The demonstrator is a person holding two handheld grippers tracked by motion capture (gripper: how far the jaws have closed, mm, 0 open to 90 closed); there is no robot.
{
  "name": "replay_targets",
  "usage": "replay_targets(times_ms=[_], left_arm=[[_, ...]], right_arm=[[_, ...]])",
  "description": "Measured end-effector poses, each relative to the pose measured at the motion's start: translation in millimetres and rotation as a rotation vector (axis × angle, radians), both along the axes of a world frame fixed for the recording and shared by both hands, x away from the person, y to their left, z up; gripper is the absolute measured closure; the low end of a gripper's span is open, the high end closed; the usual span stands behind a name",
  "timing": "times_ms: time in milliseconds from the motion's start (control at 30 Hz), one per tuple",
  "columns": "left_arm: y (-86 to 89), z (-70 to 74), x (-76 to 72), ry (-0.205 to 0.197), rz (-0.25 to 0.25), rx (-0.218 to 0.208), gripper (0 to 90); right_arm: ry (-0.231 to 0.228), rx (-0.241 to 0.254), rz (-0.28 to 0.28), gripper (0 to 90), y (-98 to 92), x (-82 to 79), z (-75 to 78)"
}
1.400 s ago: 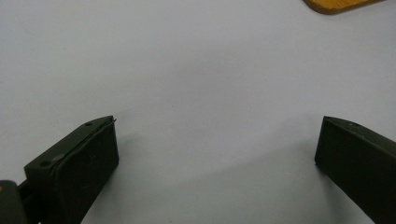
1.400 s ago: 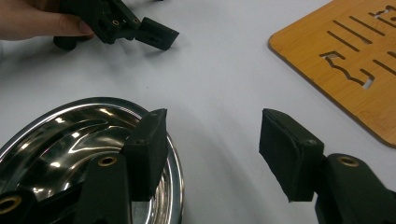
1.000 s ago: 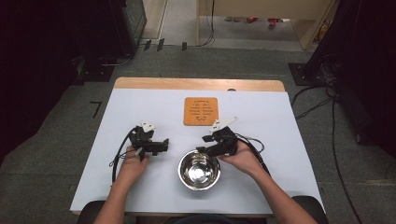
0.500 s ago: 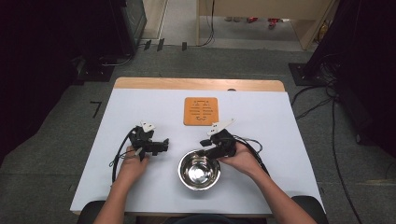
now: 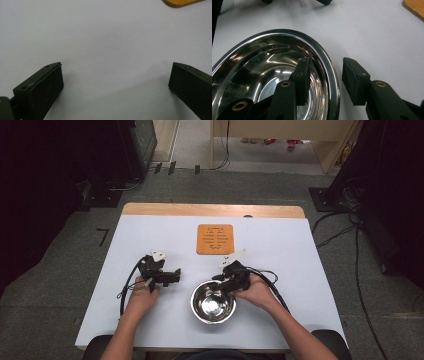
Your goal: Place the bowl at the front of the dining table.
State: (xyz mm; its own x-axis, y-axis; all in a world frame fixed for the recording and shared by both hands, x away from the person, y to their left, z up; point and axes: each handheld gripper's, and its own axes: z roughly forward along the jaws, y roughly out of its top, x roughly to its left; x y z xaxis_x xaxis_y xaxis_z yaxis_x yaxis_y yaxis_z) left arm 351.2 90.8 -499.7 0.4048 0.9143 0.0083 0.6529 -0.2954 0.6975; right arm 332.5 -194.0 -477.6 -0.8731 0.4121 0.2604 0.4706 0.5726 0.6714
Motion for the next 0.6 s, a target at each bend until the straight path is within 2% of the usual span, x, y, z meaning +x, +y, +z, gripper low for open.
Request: replay_targets(times_ms=[300, 600], left_arm=[[0.0, 0.0, 0.0, 0.0, 0.0, 0.0, 0.0], [0.0, 0.0, 0.0, 0.0, 0.0, 0.0, 0.0]], right_arm=[[0.028, 0.012, 0.012, 64.8, -0.3, 1.2, -1.2], [0.033, -0.007, 0.022, 67.1, 2.5, 0.1, -0.5]])
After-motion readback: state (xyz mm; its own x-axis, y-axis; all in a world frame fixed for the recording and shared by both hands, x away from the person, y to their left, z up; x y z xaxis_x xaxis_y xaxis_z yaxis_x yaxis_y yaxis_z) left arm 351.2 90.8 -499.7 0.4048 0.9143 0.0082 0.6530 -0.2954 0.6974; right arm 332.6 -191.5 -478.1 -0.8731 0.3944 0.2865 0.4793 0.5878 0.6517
